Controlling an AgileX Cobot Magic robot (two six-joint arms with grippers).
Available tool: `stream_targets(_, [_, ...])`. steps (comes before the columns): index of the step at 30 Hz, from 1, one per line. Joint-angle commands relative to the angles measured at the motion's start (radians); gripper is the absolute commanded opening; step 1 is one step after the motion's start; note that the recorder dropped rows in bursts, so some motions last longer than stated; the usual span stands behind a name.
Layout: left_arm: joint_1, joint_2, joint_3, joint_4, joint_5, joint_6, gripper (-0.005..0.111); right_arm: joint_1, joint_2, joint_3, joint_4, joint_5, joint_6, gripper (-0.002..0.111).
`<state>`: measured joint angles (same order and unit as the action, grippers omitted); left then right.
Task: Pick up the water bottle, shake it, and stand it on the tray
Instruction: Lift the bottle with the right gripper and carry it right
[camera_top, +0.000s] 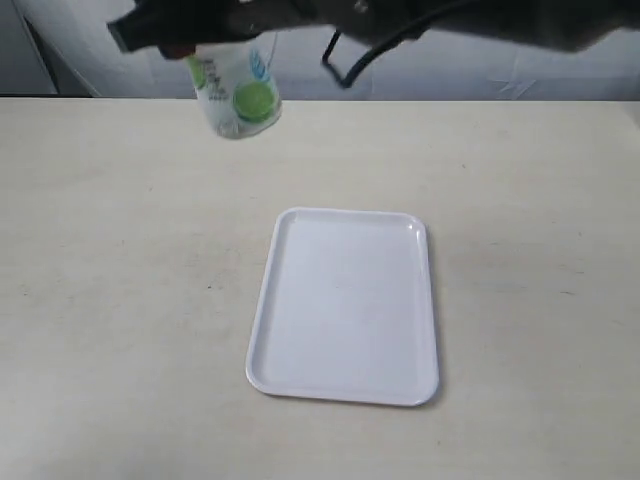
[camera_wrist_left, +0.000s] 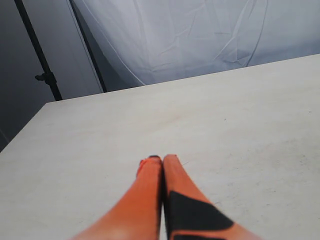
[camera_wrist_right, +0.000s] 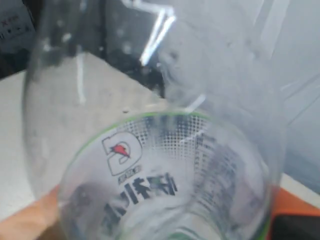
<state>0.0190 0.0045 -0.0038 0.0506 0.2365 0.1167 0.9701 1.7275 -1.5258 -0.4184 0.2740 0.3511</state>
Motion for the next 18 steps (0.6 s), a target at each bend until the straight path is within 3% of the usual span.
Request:
stream_targets(1, [0.0,-0.005,0.004,-0.004,-0.004,-0.003,0.0,0.018,-0.223,0.238,0.048,-0.107,-0.018,-0.001])
stream_targets(6, [0.0,-0.005,0.004,-0.004,-0.004,-0.003,0.0,0.018,-0.335,0.698,0.152,-0.496,-0.012,-0.001])
stream_targets(10, [0.0,-0.005,0.004,-0.004,-0.004,-0.003,0.0,0.018,-0.423,0.799,0.213,-0.735,-0.069,-0.001])
stream_targets(13, [0.0,-0.005,0.004,-0.004,-0.004,-0.003,0.0,0.018,-0.506,0.726,0.29,-0.714,-0.199,-0.001])
stream_targets(18, [0.0,-0.005,0.004,-0.004,-0.004,-0.003,0.0,0.018,-0.534,0.649,0.384,-0.432,-0.394,-0.001])
